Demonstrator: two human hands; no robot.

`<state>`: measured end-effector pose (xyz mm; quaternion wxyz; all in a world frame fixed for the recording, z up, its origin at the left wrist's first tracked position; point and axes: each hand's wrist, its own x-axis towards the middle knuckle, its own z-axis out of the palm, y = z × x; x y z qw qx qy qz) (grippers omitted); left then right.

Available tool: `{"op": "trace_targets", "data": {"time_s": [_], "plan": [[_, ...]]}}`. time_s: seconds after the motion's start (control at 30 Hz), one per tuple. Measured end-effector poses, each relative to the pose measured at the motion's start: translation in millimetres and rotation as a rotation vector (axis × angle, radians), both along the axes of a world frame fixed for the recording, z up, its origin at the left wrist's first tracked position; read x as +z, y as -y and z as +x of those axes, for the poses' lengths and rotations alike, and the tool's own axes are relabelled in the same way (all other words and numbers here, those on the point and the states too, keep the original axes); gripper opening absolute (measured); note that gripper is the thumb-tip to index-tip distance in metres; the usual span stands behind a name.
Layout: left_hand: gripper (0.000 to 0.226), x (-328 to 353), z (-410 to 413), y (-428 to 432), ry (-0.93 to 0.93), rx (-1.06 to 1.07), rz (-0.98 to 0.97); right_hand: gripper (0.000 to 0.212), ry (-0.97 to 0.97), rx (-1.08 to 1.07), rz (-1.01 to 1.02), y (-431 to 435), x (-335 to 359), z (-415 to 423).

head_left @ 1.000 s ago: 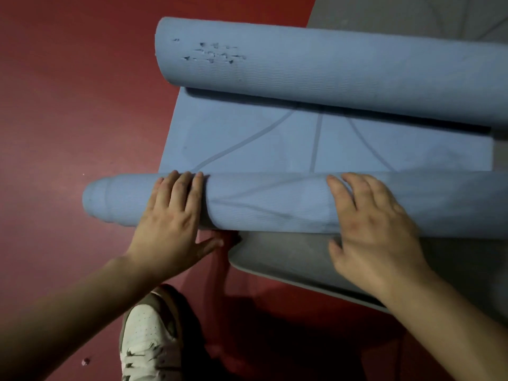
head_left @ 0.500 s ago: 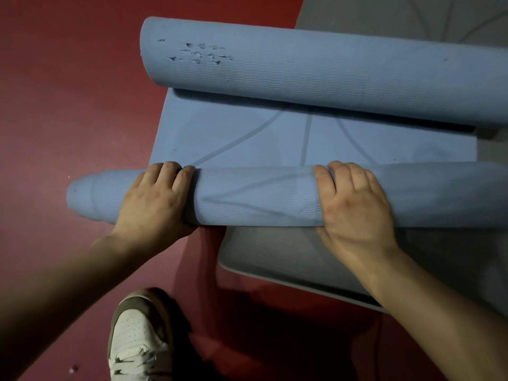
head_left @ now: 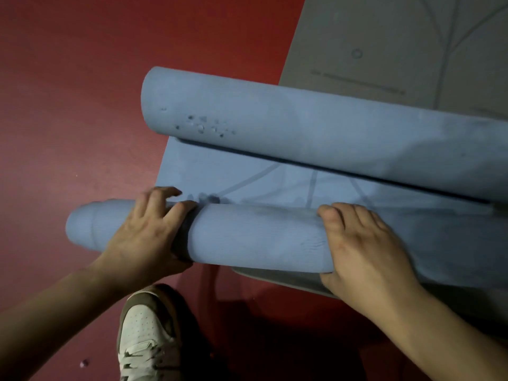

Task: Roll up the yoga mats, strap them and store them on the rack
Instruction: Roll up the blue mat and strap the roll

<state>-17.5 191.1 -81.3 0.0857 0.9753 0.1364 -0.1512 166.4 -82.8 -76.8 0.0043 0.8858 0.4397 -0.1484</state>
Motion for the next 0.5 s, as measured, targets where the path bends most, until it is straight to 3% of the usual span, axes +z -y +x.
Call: {"op": "trace_targets", "data": {"time_s": [0.17,0.33,0.5], "plan": [[0.107,4.5,4.7,-5.0,0.033,0.018,-0.031,0.095,0.013,-0.033,0.014,-1.0,3.1,3.2],[0.092,6.1,4.8,-5.4,0.056,-0.021,-0.090,0.096,0.016,-0.005,0.031,3.1,4.7,4.1],[0.085,8.9,7.4,-8.3,0.099,0.017,-0.099,0.082,-0.008,-0.011,-0.003,-1.0,6.3,11.4]]}}
